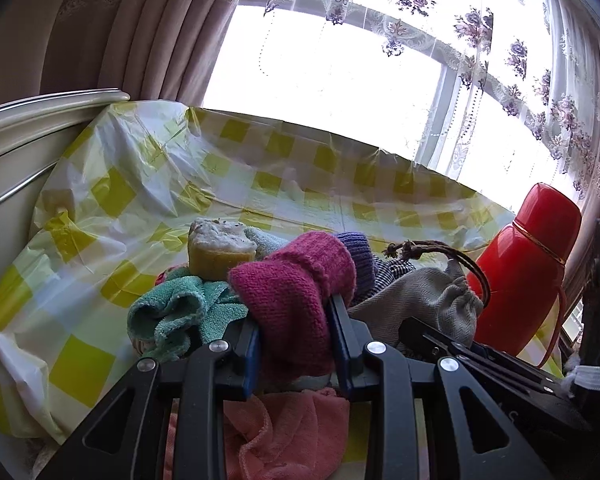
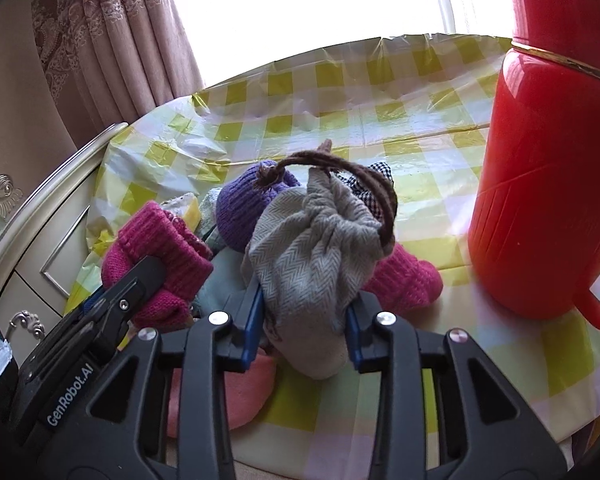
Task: Organize soft objects
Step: 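Carry the pouch and sock over the white box and open both tools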
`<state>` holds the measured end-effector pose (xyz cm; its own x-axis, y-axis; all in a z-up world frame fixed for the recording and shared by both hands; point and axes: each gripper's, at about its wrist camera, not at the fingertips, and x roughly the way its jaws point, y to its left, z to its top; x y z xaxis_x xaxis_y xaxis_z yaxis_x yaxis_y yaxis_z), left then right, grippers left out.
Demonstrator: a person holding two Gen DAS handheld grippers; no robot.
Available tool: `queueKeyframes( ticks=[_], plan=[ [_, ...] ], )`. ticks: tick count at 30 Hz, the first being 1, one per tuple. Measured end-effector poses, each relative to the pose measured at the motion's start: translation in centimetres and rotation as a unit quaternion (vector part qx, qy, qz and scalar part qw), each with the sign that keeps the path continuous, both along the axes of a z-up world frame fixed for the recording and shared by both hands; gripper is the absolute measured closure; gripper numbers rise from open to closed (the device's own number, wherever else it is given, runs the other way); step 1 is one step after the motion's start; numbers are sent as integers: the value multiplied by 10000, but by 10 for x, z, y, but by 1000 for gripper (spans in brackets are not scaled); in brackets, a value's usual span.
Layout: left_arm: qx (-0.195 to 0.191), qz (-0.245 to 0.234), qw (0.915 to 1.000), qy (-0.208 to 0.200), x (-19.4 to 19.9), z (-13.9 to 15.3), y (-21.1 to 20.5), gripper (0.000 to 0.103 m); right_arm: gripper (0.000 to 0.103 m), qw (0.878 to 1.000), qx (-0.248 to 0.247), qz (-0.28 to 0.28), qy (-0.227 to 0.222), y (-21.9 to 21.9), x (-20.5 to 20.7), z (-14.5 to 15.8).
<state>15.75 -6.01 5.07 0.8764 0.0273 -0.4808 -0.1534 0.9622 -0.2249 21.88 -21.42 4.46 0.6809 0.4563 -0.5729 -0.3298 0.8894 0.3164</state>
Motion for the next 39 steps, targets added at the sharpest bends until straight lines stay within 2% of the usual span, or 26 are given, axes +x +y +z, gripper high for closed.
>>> queueKeyframes(
  ticks=[5,12,20,25,32,39],
  plan=[
    [258,-30,9996,-129,-6,6,-9,72,66,9998,146,15,-153,-13,-16,9],
    [556,-118,9981,-219,-17,20,-28,72,66,9992,376,-103,-131,-43,-39,15],
    [596,-410,9971,-216,-40,31,-63,72,66,9973,625,-392,-64,-98,-72,19],
    [528,-842,9948,-201,-53,39,-98,72,66,9949,764,-661,-51,-137,-85,23],
    [501,-1782,9826,-139,-67,40,-169,72,66,9886,723,-1318,-36,-204,-107,26],
    [430,-2573,9654,22,-68,36,-229,72,66,9744,575,-2171,127,-286,-131,15]
  ],
)
